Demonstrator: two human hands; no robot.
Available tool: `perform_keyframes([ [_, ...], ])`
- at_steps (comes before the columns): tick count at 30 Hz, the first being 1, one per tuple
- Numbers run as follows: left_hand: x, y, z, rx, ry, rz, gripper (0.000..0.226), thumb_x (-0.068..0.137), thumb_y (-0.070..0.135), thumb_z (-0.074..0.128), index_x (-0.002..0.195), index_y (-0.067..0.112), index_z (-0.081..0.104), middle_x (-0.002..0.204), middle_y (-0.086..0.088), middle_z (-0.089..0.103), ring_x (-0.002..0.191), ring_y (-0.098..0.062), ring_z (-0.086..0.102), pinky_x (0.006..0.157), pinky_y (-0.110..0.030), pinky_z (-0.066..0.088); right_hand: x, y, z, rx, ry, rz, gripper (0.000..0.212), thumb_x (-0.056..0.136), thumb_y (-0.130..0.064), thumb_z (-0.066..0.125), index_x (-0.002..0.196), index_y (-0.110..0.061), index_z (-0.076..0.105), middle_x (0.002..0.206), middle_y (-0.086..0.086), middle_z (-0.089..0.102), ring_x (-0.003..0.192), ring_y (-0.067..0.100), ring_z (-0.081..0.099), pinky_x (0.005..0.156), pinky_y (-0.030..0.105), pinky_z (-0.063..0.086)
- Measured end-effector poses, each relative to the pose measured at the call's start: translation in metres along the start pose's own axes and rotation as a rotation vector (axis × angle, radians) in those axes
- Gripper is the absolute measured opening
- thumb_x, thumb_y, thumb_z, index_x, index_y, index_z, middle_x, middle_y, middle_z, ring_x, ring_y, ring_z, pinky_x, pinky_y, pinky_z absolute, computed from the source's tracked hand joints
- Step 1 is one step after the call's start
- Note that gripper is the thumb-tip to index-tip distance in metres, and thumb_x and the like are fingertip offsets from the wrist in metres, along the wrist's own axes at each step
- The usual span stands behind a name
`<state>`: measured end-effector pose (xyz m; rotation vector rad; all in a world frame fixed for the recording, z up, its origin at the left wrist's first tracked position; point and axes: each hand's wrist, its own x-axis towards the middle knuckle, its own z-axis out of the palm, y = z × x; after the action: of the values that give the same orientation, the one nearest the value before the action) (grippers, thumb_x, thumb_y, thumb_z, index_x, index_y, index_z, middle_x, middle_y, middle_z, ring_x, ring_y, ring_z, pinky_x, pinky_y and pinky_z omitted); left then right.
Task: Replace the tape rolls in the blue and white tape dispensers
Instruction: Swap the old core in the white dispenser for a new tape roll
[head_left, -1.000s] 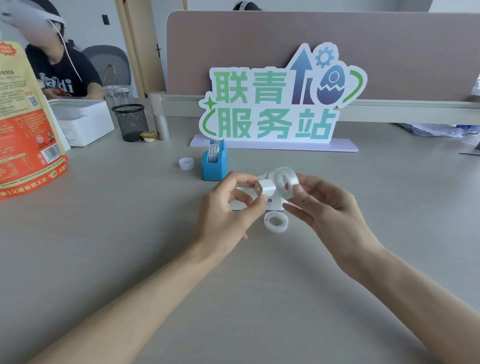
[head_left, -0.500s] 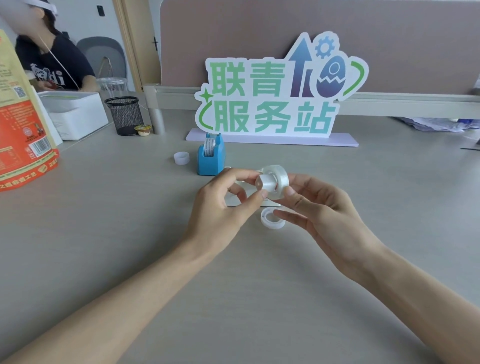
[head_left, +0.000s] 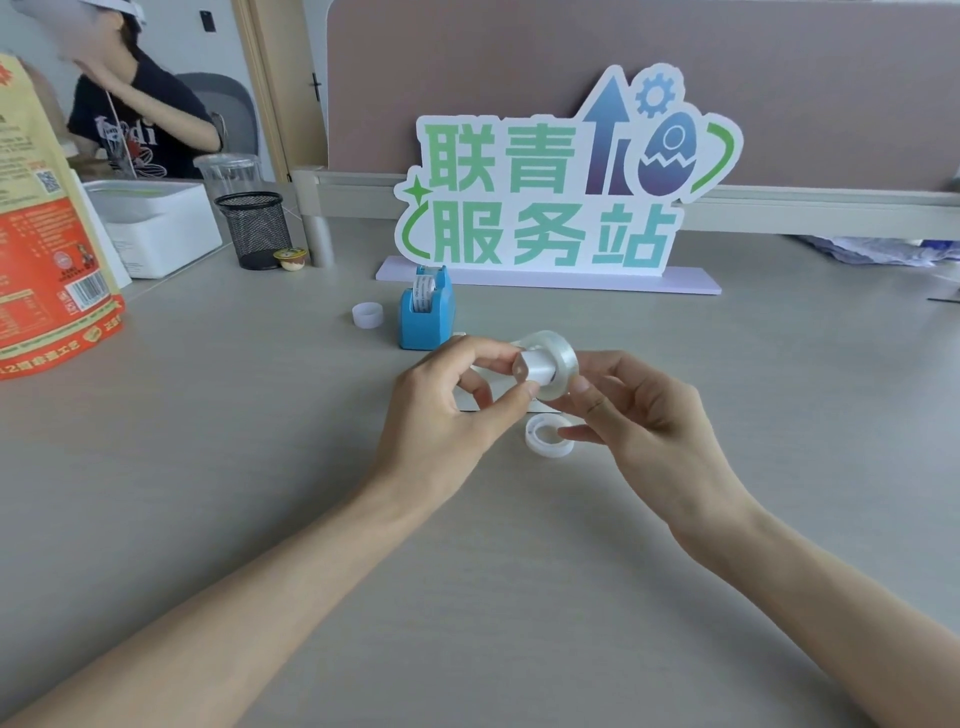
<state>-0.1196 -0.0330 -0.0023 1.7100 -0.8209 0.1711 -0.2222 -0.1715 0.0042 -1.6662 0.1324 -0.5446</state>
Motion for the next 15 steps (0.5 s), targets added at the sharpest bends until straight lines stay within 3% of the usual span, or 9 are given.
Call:
perform_keyframes([
  [4,-0.0015,0.0033,-0.0002,-0.012,0.009,-0.020,0.014,0.078,0.021,0.074,0.087,0.030,0.068,0.086,0.024,0.066,0.068,-0.003,0.054,0.046,-0.014,0.047,-0.0022,-0.0002,0.0028,-0.033,0.007,-0.023,0.017,0.096,-0.011,0.055,0.107,-0.008,0.067,0.100,0.003,0.078,0.100,0.012,0.072,0.084,0.034,0.059],
  [7,-0.0033,0.0063,0.0004,-0.073,0.016,-0.047,0.015,0.077,0.017,0.075,0.086,0.027,0.068,0.087,0.016,0.068,0.069,-0.004,0.054,0.037,-0.030,0.052,-0.0030,-0.0008,0.0053,-0.039,0.021,-0.029,0.017,0.094,-0.010,0.058,0.107,-0.009,0.068,0.100,0.000,0.078,0.097,0.015,0.073,0.085,0.035,0.058],
  [9,-0.0036,0.0074,0.0006,-0.079,0.018,-0.042,0.014,0.077,0.016,0.075,0.087,0.022,0.069,0.084,0.013,0.068,0.068,-0.004,0.054,0.035,-0.037,0.052,-0.0033,-0.0018,0.0060,-0.041,0.019,-0.031,0.017,0.092,-0.011,0.062,0.107,-0.010,0.069,0.100,-0.002,0.078,0.095,0.015,0.073,0.083,0.029,0.059],
  [15,-0.0039,0.0072,0.0009,-0.026,0.042,-0.014,0.013,0.075,0.017,0.076,0.086,0.018,0.069,0.084,0.016,0.068,0.071,-0.001,0.057,0.056,-0.036,0.057,-0.0061,-0.0036,0.0077,-0.042,0.033,-0.037,0.017,0.088,-0.012,0.068,0.105,-0.012,0.070,0.092,-0.007,0.079,0.090,0.005,0.074,0.071,0.010,0.051],
])
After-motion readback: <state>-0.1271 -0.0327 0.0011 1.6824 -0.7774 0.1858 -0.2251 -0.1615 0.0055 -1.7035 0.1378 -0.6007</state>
